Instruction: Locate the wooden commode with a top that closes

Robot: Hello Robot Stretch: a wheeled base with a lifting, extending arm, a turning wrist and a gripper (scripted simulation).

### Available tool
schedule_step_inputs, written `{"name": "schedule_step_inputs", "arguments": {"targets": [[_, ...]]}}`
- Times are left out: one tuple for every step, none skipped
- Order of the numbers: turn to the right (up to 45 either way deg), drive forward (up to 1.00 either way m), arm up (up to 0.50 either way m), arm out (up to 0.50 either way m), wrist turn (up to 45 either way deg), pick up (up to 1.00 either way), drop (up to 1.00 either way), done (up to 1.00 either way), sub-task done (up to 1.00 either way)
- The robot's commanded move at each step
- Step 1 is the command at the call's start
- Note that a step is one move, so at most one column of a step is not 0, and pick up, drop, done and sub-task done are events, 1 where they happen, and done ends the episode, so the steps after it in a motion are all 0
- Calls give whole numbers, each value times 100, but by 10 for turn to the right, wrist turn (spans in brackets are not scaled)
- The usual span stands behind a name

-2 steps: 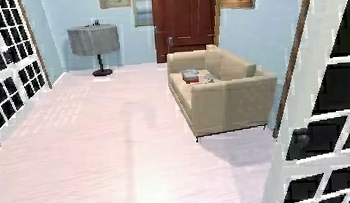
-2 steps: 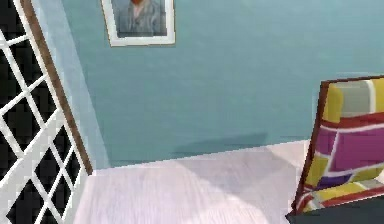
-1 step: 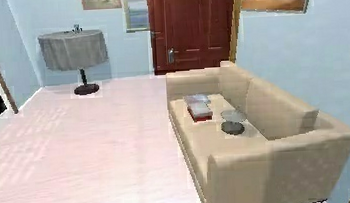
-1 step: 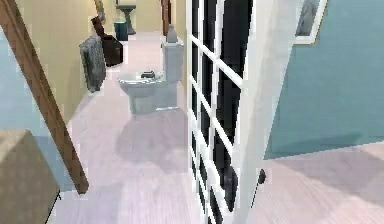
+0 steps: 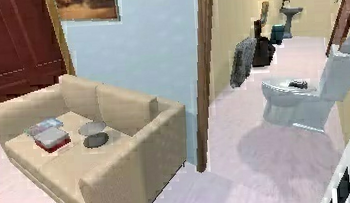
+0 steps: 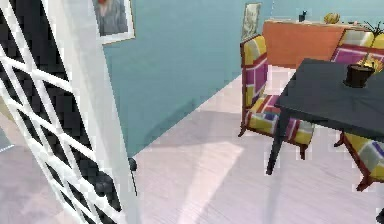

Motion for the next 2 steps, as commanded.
{"name": "schedule_step_inputs", "arguments": {"targets": [[210,0,0,0,0,0,0,0,0],[0,100,0,0,0,0,0,0,0]]}}
